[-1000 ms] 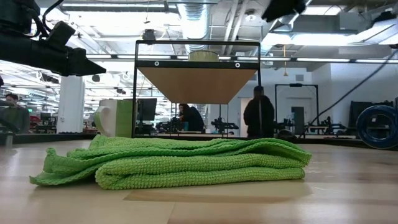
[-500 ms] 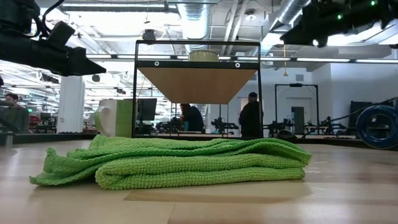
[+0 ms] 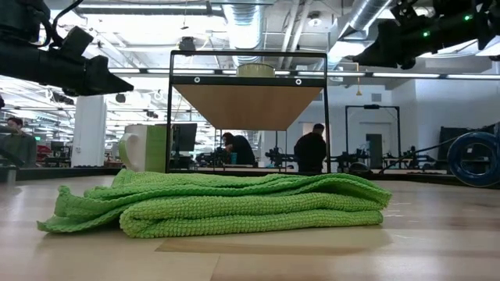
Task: Stack small to large cups/mugs on shelf
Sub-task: Put the green mug on the shelf
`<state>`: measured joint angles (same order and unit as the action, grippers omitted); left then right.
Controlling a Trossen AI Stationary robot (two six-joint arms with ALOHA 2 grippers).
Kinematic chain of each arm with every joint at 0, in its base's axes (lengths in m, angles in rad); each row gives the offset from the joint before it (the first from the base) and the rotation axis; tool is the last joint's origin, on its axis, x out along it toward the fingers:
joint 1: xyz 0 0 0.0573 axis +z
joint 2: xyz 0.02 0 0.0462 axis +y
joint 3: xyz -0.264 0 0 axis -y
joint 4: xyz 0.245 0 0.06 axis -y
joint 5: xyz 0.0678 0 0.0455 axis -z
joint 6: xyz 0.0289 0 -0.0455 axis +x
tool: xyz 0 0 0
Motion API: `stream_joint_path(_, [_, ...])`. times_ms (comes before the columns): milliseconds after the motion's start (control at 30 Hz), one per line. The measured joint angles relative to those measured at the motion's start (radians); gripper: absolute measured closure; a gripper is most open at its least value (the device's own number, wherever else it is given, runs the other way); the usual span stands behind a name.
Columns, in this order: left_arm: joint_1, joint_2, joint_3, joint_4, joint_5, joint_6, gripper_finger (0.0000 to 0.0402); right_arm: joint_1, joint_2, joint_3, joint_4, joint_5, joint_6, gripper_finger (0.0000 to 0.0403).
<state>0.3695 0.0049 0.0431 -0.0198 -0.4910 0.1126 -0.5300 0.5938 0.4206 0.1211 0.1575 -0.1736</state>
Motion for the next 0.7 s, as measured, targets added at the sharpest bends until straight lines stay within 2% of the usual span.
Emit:
stream_joint_path(100, [-0.012, 0.000, -0.003, 0.019, 0.126, 0.067, 0.0258, -0.021, 0.000, 0.000, -0.001, 0.000, 0.000, 0.0193])
stream_joint_path(200, [-0.029, 0.001, 0.011, 0.004, 0.213, 0.030, 0.0258, -0.049, 0.000, 0.000, -0.001, 0.000, 0.000, 0.0193])
stream_joint_path(467, [-0.110, 0.000, 0.074, -0.158, 0.312, -0.090, 0.0258, -0.112, 0.000, 0.000, -0.015, 0.000, 0.024, 0.0193])
stream_joint_path(700, [-0.226, 0.044, 0.130, -0.259, 0.303, -0.229, 0.0258, -0.147, 0.000, 0.000, -0.024, 0.000, 0.051, 0.0193])
